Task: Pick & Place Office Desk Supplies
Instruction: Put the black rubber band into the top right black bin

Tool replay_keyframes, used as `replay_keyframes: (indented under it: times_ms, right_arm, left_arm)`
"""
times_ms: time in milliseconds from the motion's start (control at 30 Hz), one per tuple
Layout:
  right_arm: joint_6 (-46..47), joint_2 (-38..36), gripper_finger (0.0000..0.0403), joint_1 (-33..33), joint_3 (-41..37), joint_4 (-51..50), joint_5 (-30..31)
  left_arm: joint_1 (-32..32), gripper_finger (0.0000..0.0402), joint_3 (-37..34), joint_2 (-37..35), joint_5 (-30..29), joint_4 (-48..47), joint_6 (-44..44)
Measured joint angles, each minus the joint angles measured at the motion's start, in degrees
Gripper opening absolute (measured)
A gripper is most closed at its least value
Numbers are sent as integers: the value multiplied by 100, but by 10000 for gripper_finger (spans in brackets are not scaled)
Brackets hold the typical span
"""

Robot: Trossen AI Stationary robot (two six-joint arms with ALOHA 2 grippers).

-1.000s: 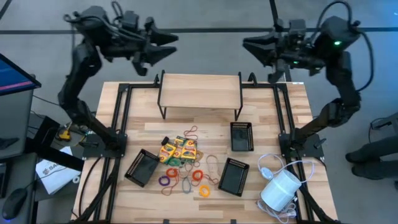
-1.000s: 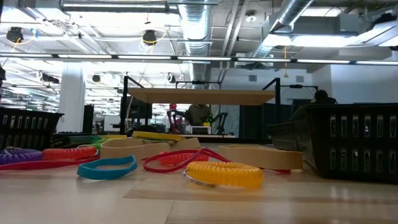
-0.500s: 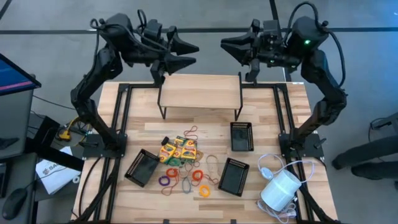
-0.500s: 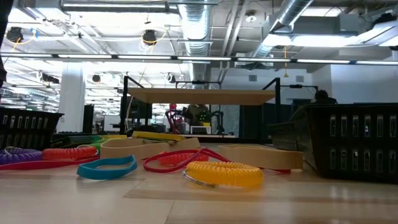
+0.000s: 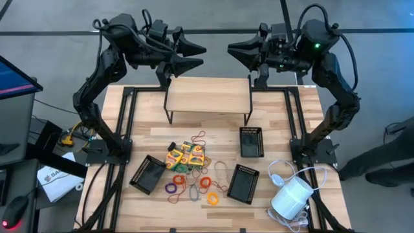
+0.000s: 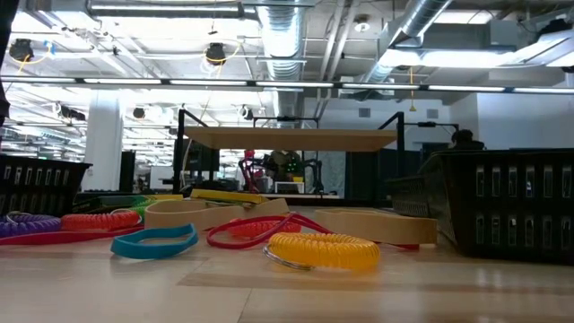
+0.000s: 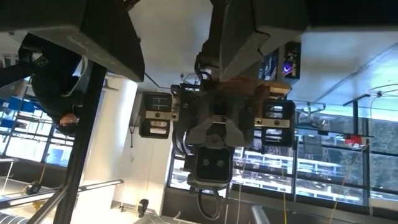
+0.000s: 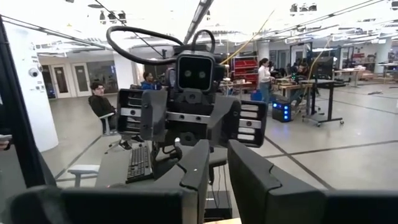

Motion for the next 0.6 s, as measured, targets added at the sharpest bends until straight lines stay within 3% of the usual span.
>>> replay_keyframes:
  times_ms: [600]
  right_arm:
    - [-195,0,52,0,0,-4,2]
  left_arm:
    - [0,193,0,0,48,-5,143]
